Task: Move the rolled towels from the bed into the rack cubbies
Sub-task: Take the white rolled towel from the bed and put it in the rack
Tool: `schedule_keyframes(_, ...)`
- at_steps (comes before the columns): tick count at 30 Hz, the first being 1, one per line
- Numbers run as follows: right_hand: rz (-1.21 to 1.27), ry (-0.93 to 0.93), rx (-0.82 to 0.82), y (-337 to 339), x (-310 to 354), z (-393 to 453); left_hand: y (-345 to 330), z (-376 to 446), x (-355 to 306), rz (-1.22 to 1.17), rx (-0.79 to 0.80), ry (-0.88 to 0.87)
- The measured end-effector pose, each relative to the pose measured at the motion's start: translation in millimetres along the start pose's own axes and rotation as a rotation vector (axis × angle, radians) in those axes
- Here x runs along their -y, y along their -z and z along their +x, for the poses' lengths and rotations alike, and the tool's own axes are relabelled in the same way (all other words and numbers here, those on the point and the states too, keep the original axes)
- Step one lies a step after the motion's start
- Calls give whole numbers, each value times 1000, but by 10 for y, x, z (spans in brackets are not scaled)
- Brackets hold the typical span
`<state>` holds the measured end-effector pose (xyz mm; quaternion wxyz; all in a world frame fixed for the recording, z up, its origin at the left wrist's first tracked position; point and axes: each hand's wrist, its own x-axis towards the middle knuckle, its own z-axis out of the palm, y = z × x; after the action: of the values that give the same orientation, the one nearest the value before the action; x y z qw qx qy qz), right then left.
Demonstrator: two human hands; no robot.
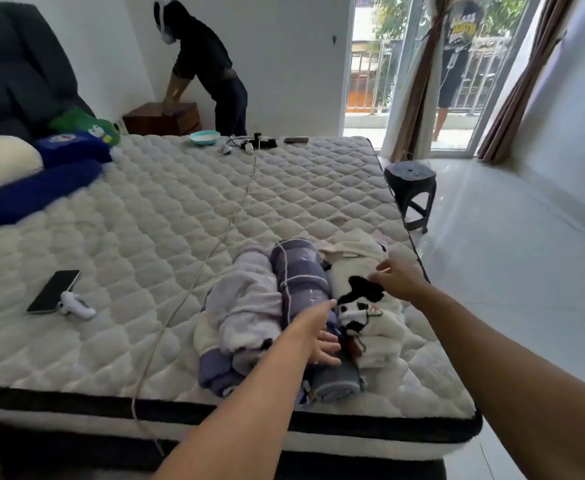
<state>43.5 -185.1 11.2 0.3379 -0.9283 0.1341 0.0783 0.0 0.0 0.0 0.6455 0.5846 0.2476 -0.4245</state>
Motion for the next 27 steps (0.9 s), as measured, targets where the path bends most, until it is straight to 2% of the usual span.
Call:
schedule_keyframes(7, 48, -52, 37, 165, -286, 1169, -664, 783, -114, -157, -46, 216)
schedule_keyframes(11, 54, -30, 133, 210, -274, 1796, -708, 1061, -116, -224, -94, 299)
schedule_keyframes(16, -66, -7, 289, -119, -282, 2155, -660, 1277, -26, -328, -121, 334)
schedule_keyframes(23, 16, -106, 289, -266, -337, 2157, -711, 1383, 193, -555, -212, 200)
schedule_keyframes(27, 238, -120, 188, -63, -370, 1867, -866, 1335, 300, -608, -243, 130)
